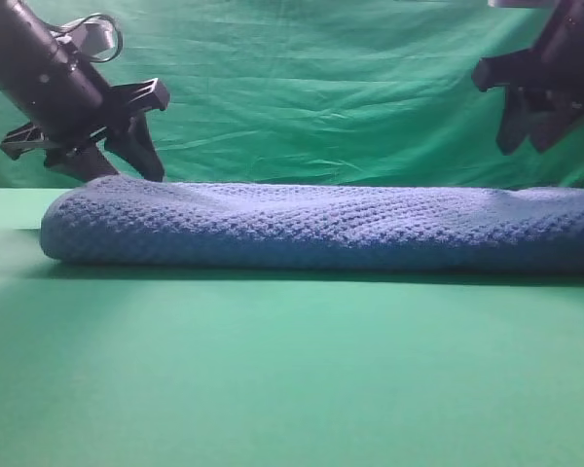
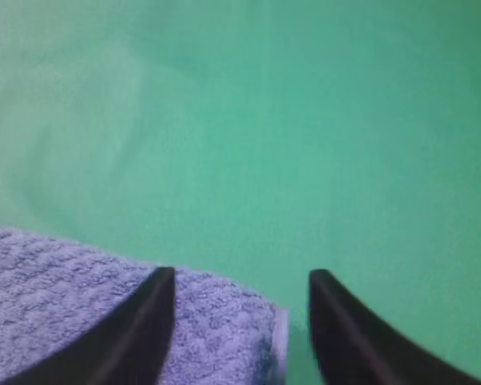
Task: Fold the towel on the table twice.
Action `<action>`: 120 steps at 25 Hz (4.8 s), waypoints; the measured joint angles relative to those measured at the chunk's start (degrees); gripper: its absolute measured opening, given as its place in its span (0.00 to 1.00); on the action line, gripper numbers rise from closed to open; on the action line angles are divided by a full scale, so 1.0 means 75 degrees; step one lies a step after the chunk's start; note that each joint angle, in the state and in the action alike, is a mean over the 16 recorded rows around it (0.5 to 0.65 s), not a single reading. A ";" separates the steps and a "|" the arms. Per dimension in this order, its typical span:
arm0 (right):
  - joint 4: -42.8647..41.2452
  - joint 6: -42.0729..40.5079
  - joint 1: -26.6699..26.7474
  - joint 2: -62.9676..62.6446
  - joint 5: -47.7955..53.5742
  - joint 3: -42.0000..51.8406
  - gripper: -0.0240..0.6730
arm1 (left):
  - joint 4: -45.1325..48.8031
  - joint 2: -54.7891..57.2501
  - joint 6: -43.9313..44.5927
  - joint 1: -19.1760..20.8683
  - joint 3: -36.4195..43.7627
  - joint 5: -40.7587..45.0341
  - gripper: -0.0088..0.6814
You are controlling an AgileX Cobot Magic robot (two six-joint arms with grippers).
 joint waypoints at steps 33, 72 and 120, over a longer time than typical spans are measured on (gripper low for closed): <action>-0.0004 0.1075 -0.0009 -0.6920 0.5043 -0.0006 0.03 | 0.5159 -0.6357 -0.5913 0.0000 0.0065 0.3490 0.01; 0.0503 0.0782 0.0142 -1.2993 0.4380 0.4305 0.03 | 0.9191 -1.4454 -0.8703 0.0000 0.5244 0.4340 0.01; 0.0374 -0.0385 0.0142 -1.3277 0.1273 0.8221 0.03 | 0.9440 -1.4632 -0.9164 0.0000 0.8810 0.0800 0.01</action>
